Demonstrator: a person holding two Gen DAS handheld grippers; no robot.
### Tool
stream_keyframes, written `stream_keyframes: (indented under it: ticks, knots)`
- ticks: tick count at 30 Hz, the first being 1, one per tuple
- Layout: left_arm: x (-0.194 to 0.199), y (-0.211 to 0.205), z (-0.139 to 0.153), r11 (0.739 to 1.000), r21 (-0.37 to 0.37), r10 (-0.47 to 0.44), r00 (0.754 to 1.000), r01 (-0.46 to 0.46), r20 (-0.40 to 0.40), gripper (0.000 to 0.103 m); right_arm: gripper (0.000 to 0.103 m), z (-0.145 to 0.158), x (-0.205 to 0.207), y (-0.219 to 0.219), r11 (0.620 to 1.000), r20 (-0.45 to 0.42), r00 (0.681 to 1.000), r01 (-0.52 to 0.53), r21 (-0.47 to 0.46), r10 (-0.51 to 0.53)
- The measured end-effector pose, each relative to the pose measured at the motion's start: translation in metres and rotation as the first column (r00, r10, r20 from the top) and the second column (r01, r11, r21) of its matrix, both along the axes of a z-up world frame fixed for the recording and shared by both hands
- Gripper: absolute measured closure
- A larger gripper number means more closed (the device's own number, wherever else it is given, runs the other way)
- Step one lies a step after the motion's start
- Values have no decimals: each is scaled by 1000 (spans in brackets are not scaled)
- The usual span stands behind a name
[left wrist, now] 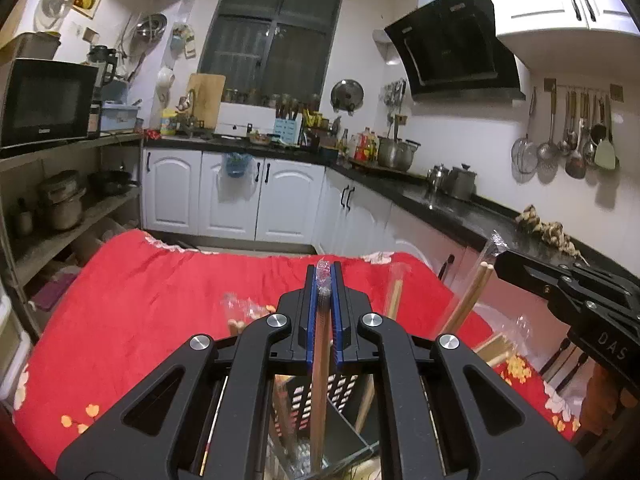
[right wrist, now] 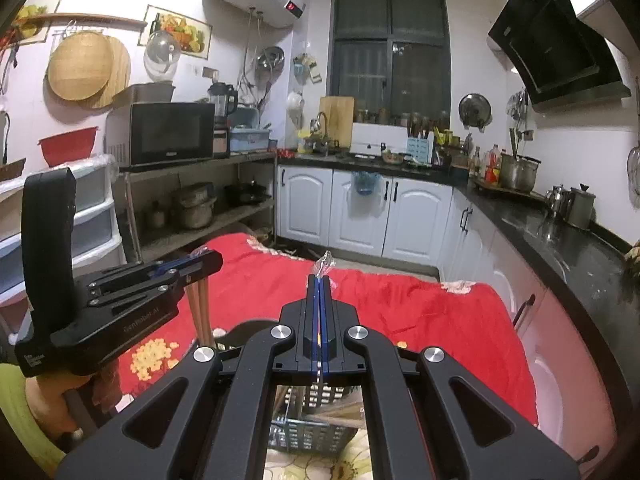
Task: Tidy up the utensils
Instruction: 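Open the left gripper over the caddy while the right gripper opens too, then withdraw both grippers from the caddy back toward the chopstick pile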
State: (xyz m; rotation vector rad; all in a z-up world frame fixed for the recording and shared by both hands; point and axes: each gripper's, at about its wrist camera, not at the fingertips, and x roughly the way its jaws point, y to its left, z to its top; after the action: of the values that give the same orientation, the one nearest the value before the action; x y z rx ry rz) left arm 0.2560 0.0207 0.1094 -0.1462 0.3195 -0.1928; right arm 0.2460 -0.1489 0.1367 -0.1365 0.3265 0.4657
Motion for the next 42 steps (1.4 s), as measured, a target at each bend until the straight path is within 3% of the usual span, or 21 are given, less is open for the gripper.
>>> stream_keyframes:
  ticks: [4, 7, 9, 12, 15, 17, 32, 42]
  knots:
    - [1, 1, -6, 1000, 11, -2, 1000, 2, -30, 99, 100, -5, 1, -1, 1000, -11, 1000, 16, -3, -16]
    - [0, 4, -9, 1000, 11, -6, 999, 7, -48, 99, 86, -6, 2, -5, 1000, -21, 999, 25, 3, -25]
    - [-2, 5, -9, 1000, 11, -4, 999, 5, -54, 95, 86, -6, 1, -8, 999, -18, 999, 35, 3, -35]
    - [-5, 7, -9, 1000, -2, 1, 998, -1, -65, 79, 84, -6, 0, -12, 999, -21, 999, 40, 10, -40]
    - [-10, 9, -8, 1000, -8, -3, 998, 2, -63, 73, 78, -5, -3, -18, 999, -23, 999, 47, 19, -47]
    - [-13, 8, -5, 1000, -8, -2, 998, 1, -57, 60, 76, -5, -4, -21, 998, -24, 998, 53, 18, -53]
    - [-39, 14, -2, 1000, -24, 6, 997, -8, -76, 14, 55, -7, -34, -32, 999, -5, 999, 51, 3, -51]
    - [-54, 13, 0, 999, -34, 5, 998, -7, -68, 11, 46, -9, -52, -37, 999, 13, 999, 36, 0, -36]
